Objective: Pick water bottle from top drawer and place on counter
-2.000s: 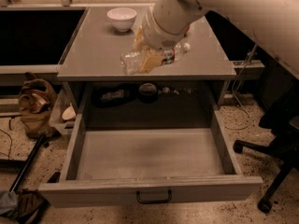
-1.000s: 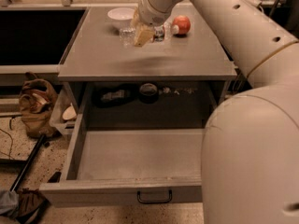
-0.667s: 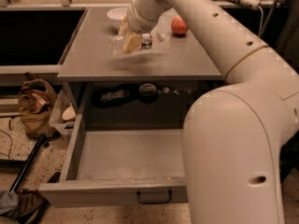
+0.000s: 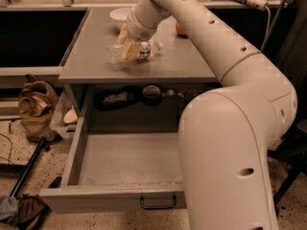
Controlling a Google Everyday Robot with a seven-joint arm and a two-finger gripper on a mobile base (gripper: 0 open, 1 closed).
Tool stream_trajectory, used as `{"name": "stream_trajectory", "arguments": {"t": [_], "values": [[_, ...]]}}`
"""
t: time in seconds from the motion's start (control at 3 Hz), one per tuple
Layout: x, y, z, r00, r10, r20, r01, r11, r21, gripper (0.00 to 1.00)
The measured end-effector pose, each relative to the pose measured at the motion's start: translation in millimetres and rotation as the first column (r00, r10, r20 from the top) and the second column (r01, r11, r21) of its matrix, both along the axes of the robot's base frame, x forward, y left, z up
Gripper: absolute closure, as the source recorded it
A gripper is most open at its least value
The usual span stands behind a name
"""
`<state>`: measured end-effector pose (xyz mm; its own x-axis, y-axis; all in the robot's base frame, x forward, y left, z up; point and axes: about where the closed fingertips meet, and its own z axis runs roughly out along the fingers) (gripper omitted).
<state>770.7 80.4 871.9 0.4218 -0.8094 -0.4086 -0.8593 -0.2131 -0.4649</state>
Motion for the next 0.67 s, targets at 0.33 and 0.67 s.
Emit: {"name": "stream_trajectory", "arguments": {"t": [0.33,0.67], "values": [[0.0,0.2,-0.2,1.0,0.0,0.0,0.0,1.0,0.0,0.57],[0.0,0.2,-0.2,1.0,0.0,0.0,0.0,1.0,0.0,0.34]]}}
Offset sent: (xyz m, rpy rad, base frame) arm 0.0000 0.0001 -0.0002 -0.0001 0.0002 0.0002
